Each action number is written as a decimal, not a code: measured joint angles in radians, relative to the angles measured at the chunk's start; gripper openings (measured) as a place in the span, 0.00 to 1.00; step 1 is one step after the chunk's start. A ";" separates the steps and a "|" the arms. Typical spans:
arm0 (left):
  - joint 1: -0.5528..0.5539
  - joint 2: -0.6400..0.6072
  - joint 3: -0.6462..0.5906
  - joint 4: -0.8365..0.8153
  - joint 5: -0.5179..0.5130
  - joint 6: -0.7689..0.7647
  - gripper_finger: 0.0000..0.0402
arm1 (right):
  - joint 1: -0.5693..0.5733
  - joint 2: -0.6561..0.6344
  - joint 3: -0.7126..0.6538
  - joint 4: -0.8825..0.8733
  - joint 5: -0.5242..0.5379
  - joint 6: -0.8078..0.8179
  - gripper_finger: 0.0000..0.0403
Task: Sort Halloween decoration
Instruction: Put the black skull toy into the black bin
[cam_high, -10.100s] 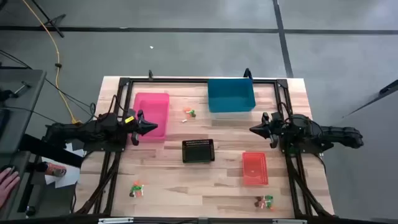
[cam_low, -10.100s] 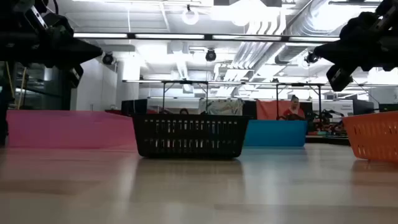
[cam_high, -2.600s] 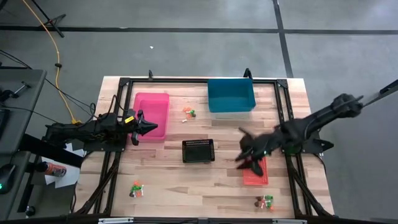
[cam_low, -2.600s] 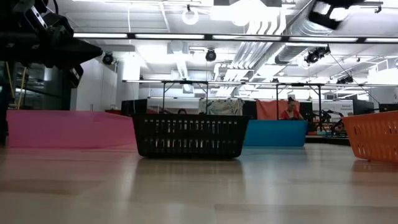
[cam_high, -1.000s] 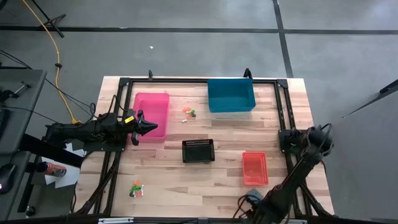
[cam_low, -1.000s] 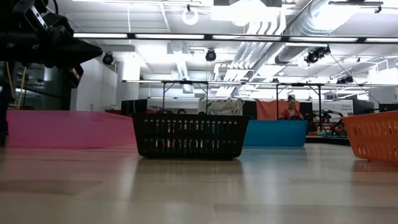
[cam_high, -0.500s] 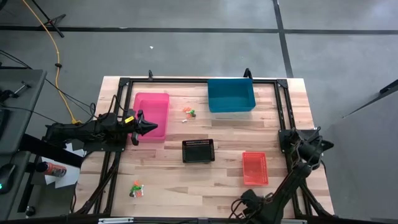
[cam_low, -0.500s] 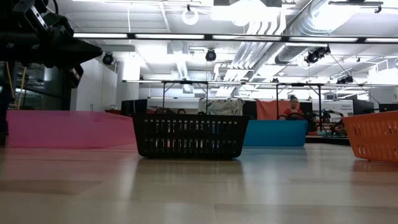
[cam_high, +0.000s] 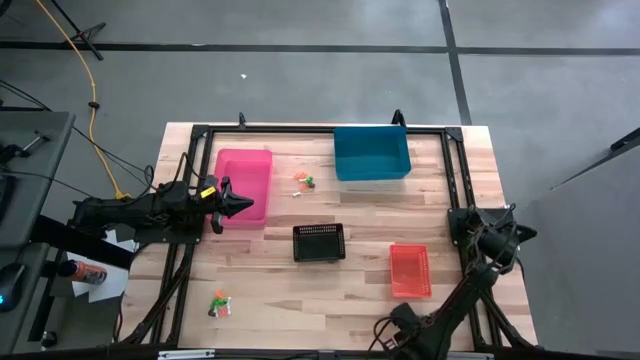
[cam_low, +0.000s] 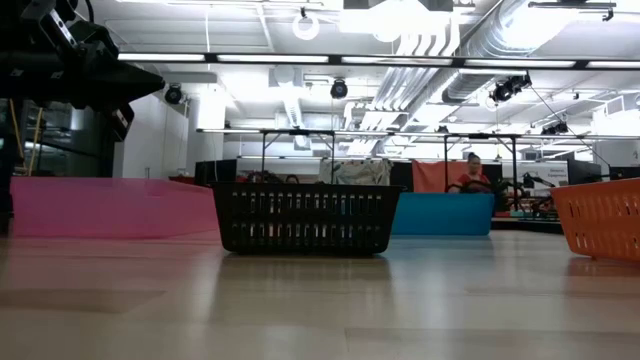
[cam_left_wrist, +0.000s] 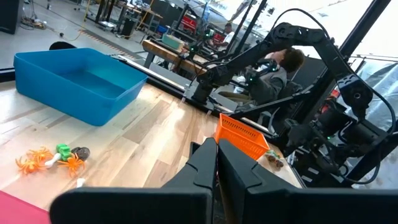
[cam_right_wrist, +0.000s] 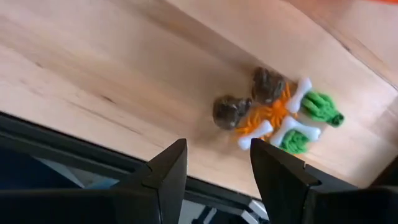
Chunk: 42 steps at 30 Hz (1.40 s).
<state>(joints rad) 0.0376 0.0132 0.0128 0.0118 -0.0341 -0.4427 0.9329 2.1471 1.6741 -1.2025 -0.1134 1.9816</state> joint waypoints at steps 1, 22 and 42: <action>0.000 0.000 0.000 0.000 0.000 0.000 0.01 | 0.000 0.000 0.000 -0.004 0.008 0.000 0.43; 0.000 0.000 0.000 0.000 0.000 0.000 0.01 | -0.012 -0.001 -0.087 0.078 0.011 -0.025 0.43; 0.000 0.000 0.000 0.000 0.000 0.000 0.01 | -0.017 0.002 -0.087 0.094 -0.008 -0.031 0.27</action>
<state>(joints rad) 0.0380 0.0132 0.0128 0.0120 -0.0338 -0.4427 0.9157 2.1489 1.5875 -1.1088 -0.1213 1.9503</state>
